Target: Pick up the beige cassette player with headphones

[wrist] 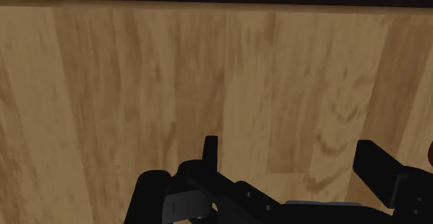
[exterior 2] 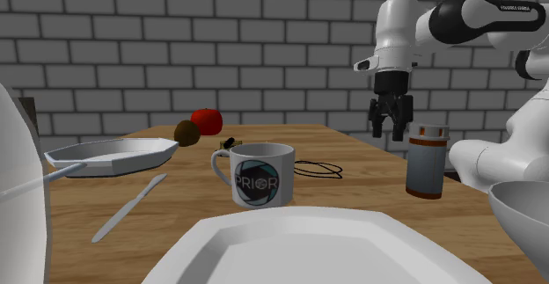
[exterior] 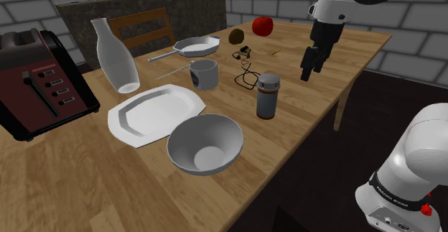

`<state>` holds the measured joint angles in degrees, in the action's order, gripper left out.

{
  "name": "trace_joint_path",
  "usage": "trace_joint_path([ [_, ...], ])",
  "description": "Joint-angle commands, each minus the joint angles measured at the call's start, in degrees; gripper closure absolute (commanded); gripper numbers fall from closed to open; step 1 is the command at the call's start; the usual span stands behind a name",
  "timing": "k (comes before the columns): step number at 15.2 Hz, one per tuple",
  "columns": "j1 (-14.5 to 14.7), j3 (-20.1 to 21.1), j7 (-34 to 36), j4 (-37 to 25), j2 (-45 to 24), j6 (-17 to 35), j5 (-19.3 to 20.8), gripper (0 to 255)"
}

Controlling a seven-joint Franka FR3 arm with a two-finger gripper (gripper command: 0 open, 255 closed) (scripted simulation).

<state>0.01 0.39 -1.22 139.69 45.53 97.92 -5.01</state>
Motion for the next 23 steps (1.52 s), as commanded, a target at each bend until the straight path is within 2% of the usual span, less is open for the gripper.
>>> trace_joint_path([
  [1,0.0,0.0,0.0,0.0,0.0,0.0,0.0,0],
  [6,-1.3,1.9,4.5,-8.2,-12.5,3.9,0.3,0],
  [12,-2.9,3.6,10.3,-20.3,-27.0,5.7,1.9,0],
  [18,-4.0,4.3,15.9,-35.2,-41.4,4.5,4.3,0],
  [23,-4.2,4.0,20.2,-50.4,-54.0,1.1,6.5,0],
])
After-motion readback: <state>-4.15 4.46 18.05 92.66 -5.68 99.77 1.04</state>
